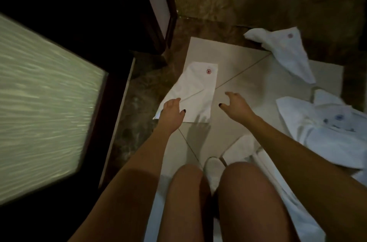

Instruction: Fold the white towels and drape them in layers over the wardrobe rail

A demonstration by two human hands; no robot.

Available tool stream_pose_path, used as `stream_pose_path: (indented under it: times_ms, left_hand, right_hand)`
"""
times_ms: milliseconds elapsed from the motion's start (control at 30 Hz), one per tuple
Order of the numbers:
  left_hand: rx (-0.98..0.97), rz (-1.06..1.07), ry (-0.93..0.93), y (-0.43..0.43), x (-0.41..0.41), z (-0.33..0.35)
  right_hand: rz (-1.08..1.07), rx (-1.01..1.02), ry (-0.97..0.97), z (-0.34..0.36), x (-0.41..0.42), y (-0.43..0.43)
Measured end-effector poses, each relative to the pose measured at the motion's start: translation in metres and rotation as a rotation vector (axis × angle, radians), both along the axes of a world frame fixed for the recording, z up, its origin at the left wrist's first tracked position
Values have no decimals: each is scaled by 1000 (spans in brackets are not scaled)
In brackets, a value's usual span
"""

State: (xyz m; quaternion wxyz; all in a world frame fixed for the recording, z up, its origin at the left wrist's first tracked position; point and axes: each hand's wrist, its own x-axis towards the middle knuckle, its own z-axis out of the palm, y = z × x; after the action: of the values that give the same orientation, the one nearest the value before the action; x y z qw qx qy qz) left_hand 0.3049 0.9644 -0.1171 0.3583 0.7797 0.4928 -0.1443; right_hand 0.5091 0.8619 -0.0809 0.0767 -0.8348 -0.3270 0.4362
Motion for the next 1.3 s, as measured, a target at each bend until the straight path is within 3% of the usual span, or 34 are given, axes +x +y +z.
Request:
stream_pose_path:
  times_ms: [167, 300, 467, 600, 833, 1133, 1300]
  left_hand:
    - [82, -33, -65, 38, 20, -113]
    - [199, -195, -65, 57, 49, -180]
    - [453, -338, 15, 76, 66, -214]
    - [386, -262, -54, 73, 60, -203]
    - [-87, 376, -346, 28, 46, -73]
    - [-311, 693, -631, -57, 27, 195]
    - [-276, 772, -586, -110, 10, 342]
  right_hand:
    - [-40, 20, 12, -112, 1, 31]
    - [-320, 84, 106, -183, -1, 52]
    - [-535, 232, 88, -232, -12, 60]
    - [-608, 295, 192, -217, -19, 53]
    - [-554, 356, 290, -89, -24, 5]
    - [-944, 355, 413, 156, -44, -48]
    - [-934, 489, 341, 304, -59, -103]
